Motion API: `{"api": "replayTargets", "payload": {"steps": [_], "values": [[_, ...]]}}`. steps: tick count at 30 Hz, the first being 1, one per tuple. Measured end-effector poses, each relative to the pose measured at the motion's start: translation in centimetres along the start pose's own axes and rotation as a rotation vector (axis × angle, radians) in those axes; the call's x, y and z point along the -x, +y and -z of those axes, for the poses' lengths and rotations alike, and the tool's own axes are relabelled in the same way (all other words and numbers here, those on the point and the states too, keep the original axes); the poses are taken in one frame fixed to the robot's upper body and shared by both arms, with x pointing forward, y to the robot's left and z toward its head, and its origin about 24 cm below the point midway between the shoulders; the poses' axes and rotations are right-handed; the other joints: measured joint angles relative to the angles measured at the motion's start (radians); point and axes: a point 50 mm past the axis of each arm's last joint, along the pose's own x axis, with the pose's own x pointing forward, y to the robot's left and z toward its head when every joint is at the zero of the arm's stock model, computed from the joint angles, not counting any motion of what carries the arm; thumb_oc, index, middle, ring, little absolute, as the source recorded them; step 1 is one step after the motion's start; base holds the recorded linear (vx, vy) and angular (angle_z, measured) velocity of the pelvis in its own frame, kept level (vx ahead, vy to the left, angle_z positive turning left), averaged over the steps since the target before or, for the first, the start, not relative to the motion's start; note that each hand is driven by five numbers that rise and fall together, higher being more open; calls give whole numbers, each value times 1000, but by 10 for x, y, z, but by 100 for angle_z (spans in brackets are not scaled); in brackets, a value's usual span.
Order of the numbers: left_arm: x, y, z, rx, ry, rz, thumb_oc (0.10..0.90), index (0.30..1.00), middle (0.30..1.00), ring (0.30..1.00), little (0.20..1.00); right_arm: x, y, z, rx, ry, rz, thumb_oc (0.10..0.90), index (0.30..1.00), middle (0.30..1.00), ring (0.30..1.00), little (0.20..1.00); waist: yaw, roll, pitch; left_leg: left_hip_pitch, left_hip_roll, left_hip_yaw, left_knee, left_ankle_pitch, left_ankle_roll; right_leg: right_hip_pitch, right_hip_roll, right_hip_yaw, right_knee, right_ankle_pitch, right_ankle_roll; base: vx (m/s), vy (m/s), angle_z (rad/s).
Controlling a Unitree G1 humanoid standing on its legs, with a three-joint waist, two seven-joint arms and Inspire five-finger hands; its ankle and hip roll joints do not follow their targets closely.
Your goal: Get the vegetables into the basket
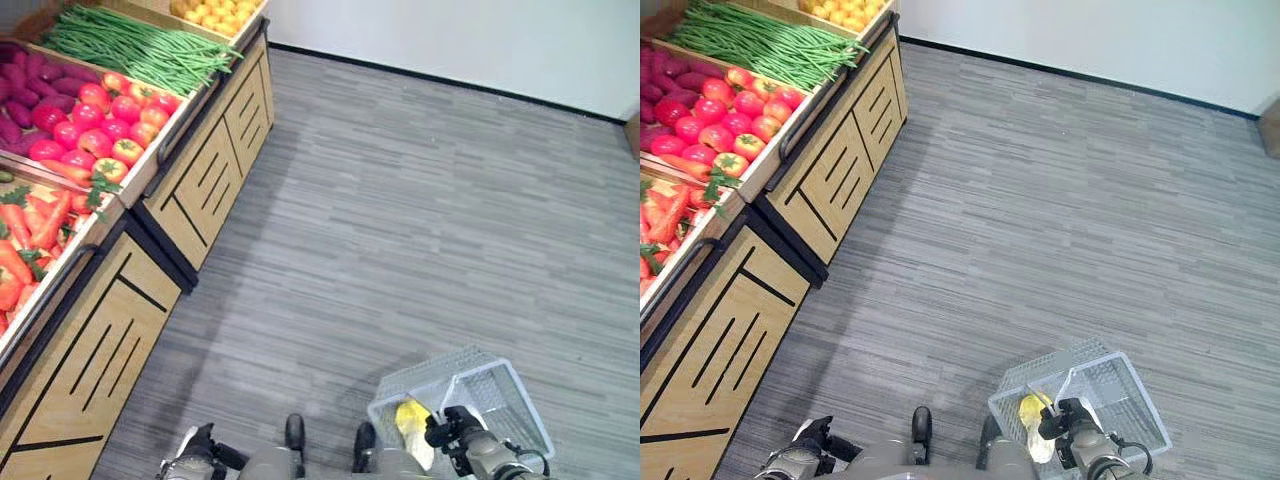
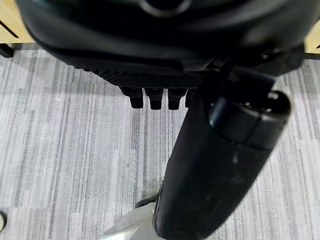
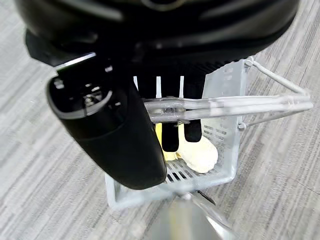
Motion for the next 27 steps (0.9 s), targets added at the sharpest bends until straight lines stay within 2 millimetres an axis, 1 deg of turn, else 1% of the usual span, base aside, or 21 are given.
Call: {"api": "replayTargets", "payload": {"steps": [1,2,3,4,6,7,9,10,11,12,14,15,16,17,18,19,21,23,25,26,27], "values": [[0,1,0,-1,1,-2,900,1000,1000,1000,1000,0,0,2,2,5,0,400,300,300,300,300,-1,-4,0,6,-15,-5,10,-4,19,-54,-18,23,115,0,3,40,103,11],[0,1,0,-1,0,-4,900,1000,1000,1000,1000,1,0,5,5,11,-2,400,300,300,300,300,-2,-3,1,18,-29,-19,10,-4,29,-98,-21,58,186,-19,19,32,46,28],[0,2,0,0,1,-5,900,1000,1000,1000,1000,1,2,8,4,16,-6,400,300,300,300,300,-5,-5,-2,25,-35,-28,5,-3,33,-106,-16,93,201,-48,25,20,22,40],[-1,4,-1,-5,-4,-10,900,1000,1000,1000,1000,2,6,13,-4,24,-17,400,300,300,300,300,-8,-2,0,31,-46,-41,4,-3,38,-119,-3,119,173,-58,29,19,7,39],[-1,6,-1,-8,0,-17,900,1000,1000,1000,1000,4,14,13,-7,12,-39,400,300,300,300,300,-7,0,17,32,-61,-64,-3,18,49,-113,55,201,-67,-62,35,17,-58,31],[-1,6,-2,-6,1,-19,900,1000,1000,1000,1000,4,14,12,-7,9,-41,400,300,300,300,300,-7,0,22,26,-63,-71,3,12,51,-101,78,225,-179,-47,57,51,-102,30],[-1,6,-2,-6,3,-21,900,1000,1000,1000,1000,4,15,10,-15,-1,-41,400,300,300,300,300,-9,4,38,25,-70,-85,9,12,46,-103,89,221,-269,-9,54,98,-138,39],[-1,6,-2,-5,4,-21,900,1000,1000,1000,1000,4,15,9,-28,-1,-42,400,300,300,300,300,-9,1,49,29,-81,-123,19,-5,21,-107,118,248,-327,24,51,148,-163,60],[-1,6,-3,-5,4,-20,900,1000,1000,1000,1000,4,15,10,-31,1,-44,400,300,300,300,300,-13,2,49,30,-82,-144,21,-14,10,-104,131,272,-349,34,47,109,-115,81],[-1,6,-4,-5,2,-21,900,1000,1000,1000,1000,4,17,13,-31,8,-46,400,300,300,300,300,-21,-1,50,33,-84,-161,23,-7,19,-100,139,282,-363,50,31,109,-112,79],[-2,6,-6,-3,-9,-22,900,1000,1000,1000,1000,4,16,10,-42,7,-43,400,300,300,300,300,-17,-17,64,53,-97,-177,20,-12,23,-93,141,271,-362,85,18,210,-231,62],[-1,5,-4,-2,-5,-19,900,1000,1000,1000,1000,3,14,7,-49,1,-39,400,300,300,300,300,-9,-17,65,61,-102,-206,19,-25,18,-81,141,270,-355,95,12,416,-467,68],[-1,4,-6,0,-7,-17,900,1000,1000,1000,1000,3,15,7,-46,6,-40,400,300,300,300,300,-18,-15,68,79,-99,-257,19,-50,-20,-44,144,271,-365,96,0,316,-356,88],[-1,4,-7,2,-5,-17,900,1000,1000,1000,1000,3,17,10,-48,22,-50,400,300,300,300,300,-23,-15,67,90,-91,-289,20,-59,-33,-12,149,276,-382,114,-30,302,-342,102],[-2,5,-7,6,-5,-22,900,1000,1000,1000,1000,4,19,14,-51,33,-54,400,300,300,300,300,-21,-14,66,96,-77,-309,21,-64,-40,1,159,275,-387,129,-48,180,-219,76],[-1,5,-5,9,0,-24,900,1000,1000,1000,1000,4,20,15,-52,41,-59,400,300,300,300,300,-14,-17,66,101,-66,-304,26,-68,-48,15,164,254,-383,150,-67,252,-339,52],[-1,2,-5,19,6,-18,900,1000,1000,1000,1000,3,18,8,-46,23,-53,400,300,300,300,300,-14,-15,65,83,-47,-311,68,-77,-64,37,175,212,-379,128,-95,164,-293,59],[0,-7,-12,40,-8,7,900,1000,1000,1000,1000,3,14,11,-34,37,-47,400,300,300,300,300,-20,-16,66,57,-45,-318,131,-85,-87,63,167,167,-381,107,-114,151,-329,96],[0,-13,-21,57,-43,18,900,1000,1000,1000,1000,4,13,19,-34,55,-42,400,300,300,300,300,-33,-22,63,28,-50,-355,199,-86,-104,87,152,86,-374,77,-131,81,-183,143],[0,-13,-23,67,-49,29,900,1000,1000,1000,1000,4,11,18,-40,48,-42,400,300,300,300,300,-21,-21,63,14,-29,-332,203,-91,-111,97,158,49,-375,55,-154,110,-232,143],[0,-12,-27,79,-57,26,900,1000,1000,1000,1000,3,9,14,-42,33,-38,400,300,300,300,300,-23,-22,65,-11,-27,-330,224,-88,-115,96,159,24,-379,50,-159,98,-186,169]]}}
